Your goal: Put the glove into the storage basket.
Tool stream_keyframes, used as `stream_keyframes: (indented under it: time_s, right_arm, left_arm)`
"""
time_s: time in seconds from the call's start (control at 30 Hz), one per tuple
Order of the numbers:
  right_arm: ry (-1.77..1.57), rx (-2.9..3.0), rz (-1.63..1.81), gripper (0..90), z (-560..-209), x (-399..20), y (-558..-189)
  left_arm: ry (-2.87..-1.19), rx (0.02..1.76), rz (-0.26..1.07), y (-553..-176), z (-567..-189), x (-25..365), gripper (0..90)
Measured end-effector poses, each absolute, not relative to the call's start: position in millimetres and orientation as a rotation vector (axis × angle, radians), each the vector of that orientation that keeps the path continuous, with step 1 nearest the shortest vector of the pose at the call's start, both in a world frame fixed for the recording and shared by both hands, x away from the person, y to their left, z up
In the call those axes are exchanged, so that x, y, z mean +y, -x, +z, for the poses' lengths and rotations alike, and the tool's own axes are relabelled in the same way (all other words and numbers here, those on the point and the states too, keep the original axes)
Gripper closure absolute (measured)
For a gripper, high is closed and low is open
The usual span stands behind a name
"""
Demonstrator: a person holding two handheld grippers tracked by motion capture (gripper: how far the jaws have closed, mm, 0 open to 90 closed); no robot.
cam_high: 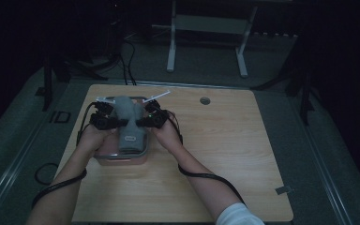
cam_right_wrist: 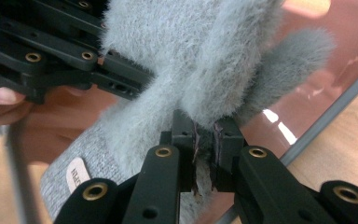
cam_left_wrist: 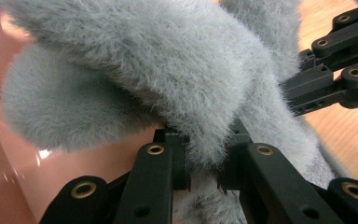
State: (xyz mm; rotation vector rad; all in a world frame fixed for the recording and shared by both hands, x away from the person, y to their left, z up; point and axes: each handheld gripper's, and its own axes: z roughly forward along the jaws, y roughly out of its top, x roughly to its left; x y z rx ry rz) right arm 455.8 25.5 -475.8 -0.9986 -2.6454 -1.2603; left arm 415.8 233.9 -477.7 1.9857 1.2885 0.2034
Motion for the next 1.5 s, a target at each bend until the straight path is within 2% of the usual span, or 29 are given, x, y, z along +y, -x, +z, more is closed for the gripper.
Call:
stream_keyframes:
  time_s: [0.47,0.6,0.77,0.83,0.87,1.1,1.3,1.37,1.4,1.5]
  right_arm:
    - [1.129,-2.809,-1.035,81.7,-498,56,-457]
    - [1.148,-2.866,-0.988,77.9,-500,63,-455]
    - [1.111,-2.912,-0.983,63.9,-495,65,-451]
    - [1.078,-2.919,-0.985,55.0,-490,64,-449]
    - [1.077,-2.919,-0.976,51.2,-488,63,-448]
    - [1.023,-2.89,-1.1,40.0,-470,42,-441]
    - [1.026,-2.803,-1.25,24.4,-451,13,-437]
    - [1.005,-2.792,-1.259,24.4,-449,7,-436]
    - [1.01,-2.753,-1.321,18.0,-445,-5,-435]
    - [0.973,-2.743,-1.377,15.8,-439,-20,-430]
  left_arm:
    - [-2.077,1.415,0.174,-435,-502,228,78.3]
    - [-2.108,1.476,0.178,-438,-507,225,75.6]
    - [-2.119,1.573,0.258,-441,-512,221,61.5]
    - [-2.098,1.589,0.274,-441,-512,220,59.5]
    - [-2.081,1.598,0.287,-440,-512,221,55.4]
    - [-1.978,1.584,0.351,-431,-492,226,35.9]
    - [-1.953,1.494,0.382,-417,-479,232,19.3]
    - [-1.953,1.494,0.382,-417,-479,232,18.0]
    - [-1.911,1.442,0.463,-405,-475,231,14.7]
    - [-1.878,1.385,0.494,-394,-470,230,13.8]
